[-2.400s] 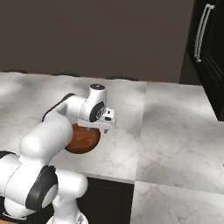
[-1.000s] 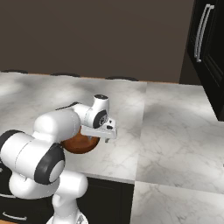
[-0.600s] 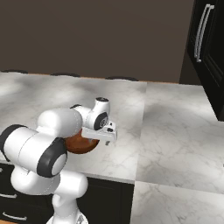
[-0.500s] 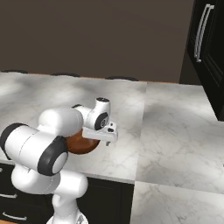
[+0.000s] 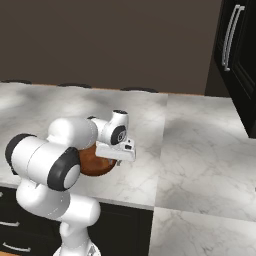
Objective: Pick the cup and bowl and place them in the sink. Then turn on the water.
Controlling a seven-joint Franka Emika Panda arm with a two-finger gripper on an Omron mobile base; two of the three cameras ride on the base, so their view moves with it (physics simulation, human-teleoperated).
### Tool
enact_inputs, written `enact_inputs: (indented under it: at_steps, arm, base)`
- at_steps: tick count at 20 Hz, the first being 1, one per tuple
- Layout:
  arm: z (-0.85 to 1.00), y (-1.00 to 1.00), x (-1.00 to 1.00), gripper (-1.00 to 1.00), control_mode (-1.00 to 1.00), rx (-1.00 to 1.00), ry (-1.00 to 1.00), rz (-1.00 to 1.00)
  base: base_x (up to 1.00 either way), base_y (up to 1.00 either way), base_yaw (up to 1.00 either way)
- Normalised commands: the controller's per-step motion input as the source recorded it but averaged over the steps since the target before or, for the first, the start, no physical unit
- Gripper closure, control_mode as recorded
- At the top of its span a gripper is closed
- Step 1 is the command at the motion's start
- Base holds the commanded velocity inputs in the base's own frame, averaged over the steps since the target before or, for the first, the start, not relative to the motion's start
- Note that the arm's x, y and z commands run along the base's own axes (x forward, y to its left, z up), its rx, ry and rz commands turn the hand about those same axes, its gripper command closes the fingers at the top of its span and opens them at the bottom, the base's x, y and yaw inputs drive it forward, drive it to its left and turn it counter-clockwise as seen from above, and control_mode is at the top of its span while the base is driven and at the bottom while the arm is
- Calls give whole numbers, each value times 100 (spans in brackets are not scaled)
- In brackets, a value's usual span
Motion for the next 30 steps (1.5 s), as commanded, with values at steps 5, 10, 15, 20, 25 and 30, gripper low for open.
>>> enact_inputs:
  at_steps: [5, 10, 15, 20, 25, 30]
  arm:
    - [0, 0, 0, 100, -100, 0, 3, 0]
    - [3, 0, 0, 100, -100, 0, 2, 0]
    - [22, 0, -8, 100, -100, 0, 0, 0]
    - [35, 0, -17, 100, -100, 0, 0, 0]
    - [34, 0, -21, 100, -100, 0, 0, -2]
    - [37, 0, -16, 100, -100, 0, 0, -3]
  base:
    - [0, 0, 0]
    - [0, 0, 0]
    - [0, 0, 0]
    - [0, 0, 0]
    - [0, 0, 0]
    - [0, 0, 0]
